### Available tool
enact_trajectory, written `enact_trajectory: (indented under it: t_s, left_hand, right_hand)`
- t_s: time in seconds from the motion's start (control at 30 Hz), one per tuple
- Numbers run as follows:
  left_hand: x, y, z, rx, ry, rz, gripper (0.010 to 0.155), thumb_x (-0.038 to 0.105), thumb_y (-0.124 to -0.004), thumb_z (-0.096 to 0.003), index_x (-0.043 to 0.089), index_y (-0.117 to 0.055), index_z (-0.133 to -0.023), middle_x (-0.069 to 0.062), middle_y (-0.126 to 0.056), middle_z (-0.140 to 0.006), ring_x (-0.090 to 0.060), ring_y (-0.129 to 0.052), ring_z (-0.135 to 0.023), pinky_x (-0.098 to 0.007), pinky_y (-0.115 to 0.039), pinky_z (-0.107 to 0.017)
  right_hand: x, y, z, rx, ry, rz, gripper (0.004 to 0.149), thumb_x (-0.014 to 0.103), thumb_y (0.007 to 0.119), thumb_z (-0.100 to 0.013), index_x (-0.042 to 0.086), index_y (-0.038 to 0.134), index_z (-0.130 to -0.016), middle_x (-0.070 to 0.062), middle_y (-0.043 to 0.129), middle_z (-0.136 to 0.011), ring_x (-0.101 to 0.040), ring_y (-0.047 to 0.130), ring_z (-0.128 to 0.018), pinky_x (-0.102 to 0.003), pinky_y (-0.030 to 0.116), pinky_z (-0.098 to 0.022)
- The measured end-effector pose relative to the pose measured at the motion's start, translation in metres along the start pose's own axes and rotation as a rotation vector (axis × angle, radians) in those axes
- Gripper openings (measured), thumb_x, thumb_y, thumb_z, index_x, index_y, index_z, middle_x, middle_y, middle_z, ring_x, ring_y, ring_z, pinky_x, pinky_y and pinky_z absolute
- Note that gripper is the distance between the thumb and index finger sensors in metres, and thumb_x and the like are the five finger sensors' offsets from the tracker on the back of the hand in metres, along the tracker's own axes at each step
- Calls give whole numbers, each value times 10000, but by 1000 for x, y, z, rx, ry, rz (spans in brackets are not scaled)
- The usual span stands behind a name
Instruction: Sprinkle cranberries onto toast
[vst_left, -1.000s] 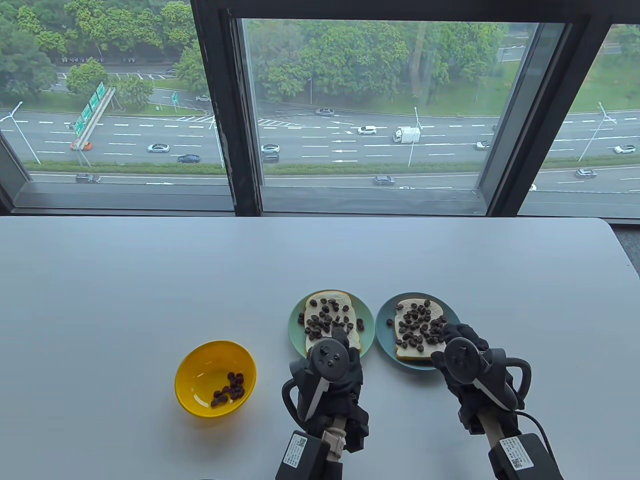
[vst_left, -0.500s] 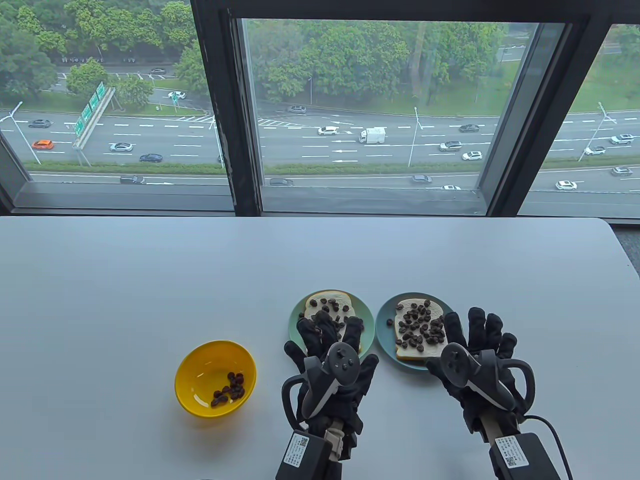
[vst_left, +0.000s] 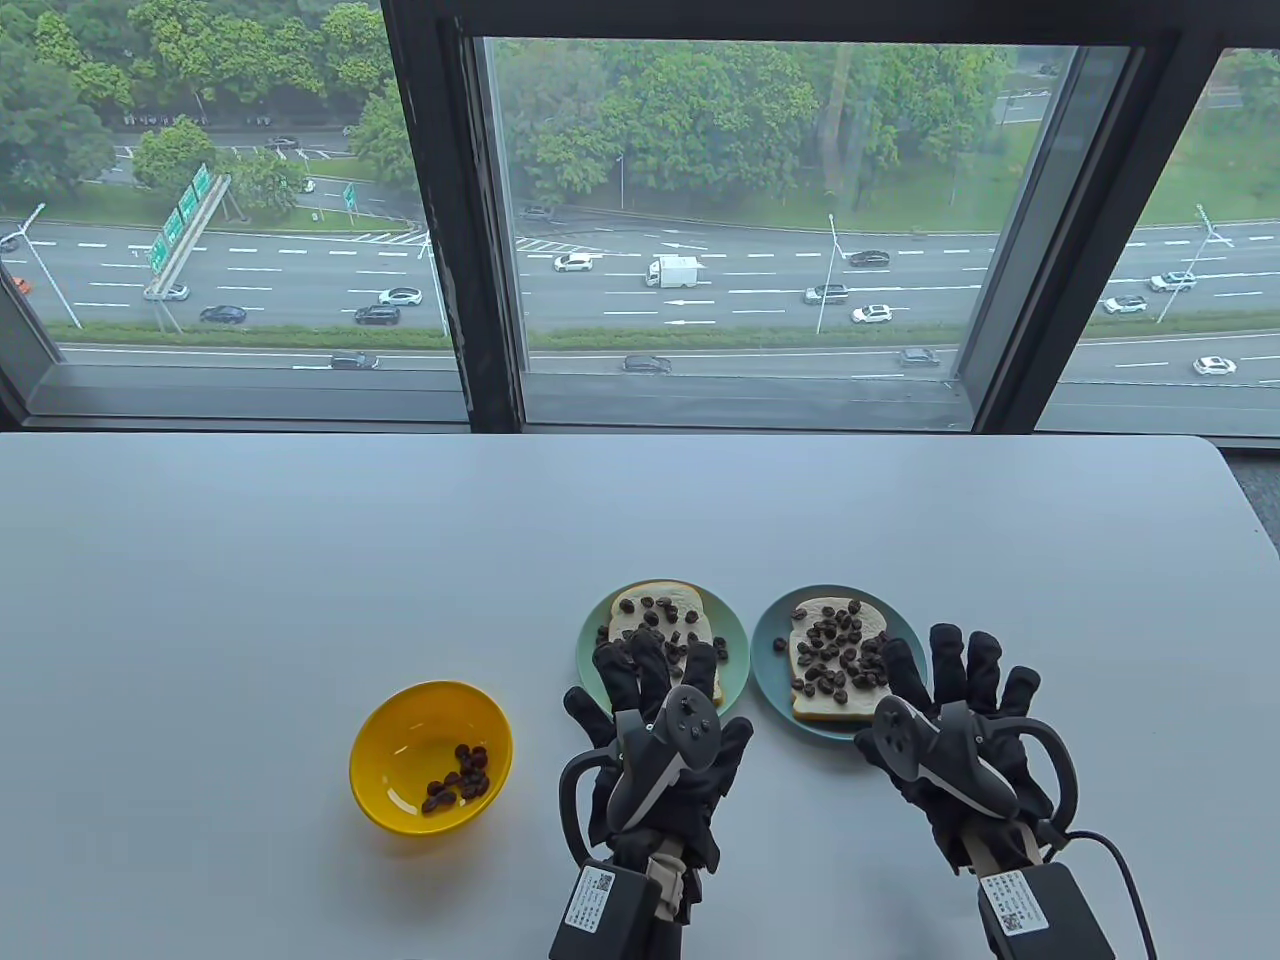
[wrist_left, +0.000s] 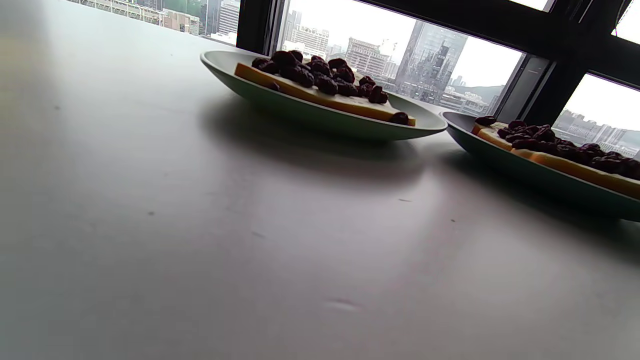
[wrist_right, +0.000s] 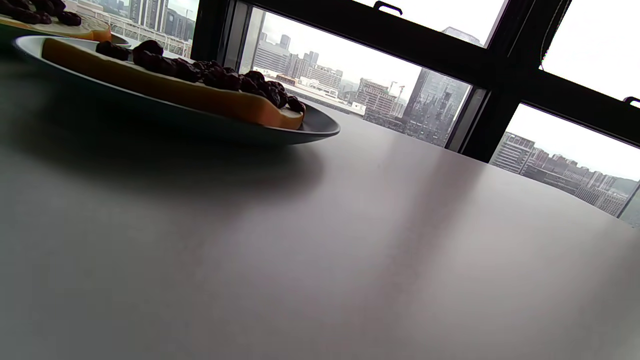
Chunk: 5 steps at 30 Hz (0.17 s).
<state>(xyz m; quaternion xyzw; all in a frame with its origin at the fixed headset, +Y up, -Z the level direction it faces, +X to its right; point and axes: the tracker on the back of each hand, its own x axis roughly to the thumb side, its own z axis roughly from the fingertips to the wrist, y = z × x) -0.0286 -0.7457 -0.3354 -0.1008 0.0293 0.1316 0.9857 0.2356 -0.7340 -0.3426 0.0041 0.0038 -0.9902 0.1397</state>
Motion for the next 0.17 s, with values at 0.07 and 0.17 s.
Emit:
enact_trajectory:
  t_s: [0.07,0.17]
  left_hand:
    - [0,0,0,3,4,5,808,796,-487,-428,627,7,-1044,67,241,-1158,-250,313,-1015,-616,121,-691]
    - [0,-1,-1,8,3,7,807,791,-492,-431,624,5,-1045,66,239,-1158,-249,309,-1017,-615,118,-692]
  right_hand:
    - [0,0,0,3,1,-5,880,757,343,-337,318,-143,-925,-207,-76,-994,-535,66,-943,-736,300,-643]
    - [0,1,0,7,3,-8,878,755,345,-339,317,-138,-926,-207,-71,-994,-534,69,-944,-737,300,-643]
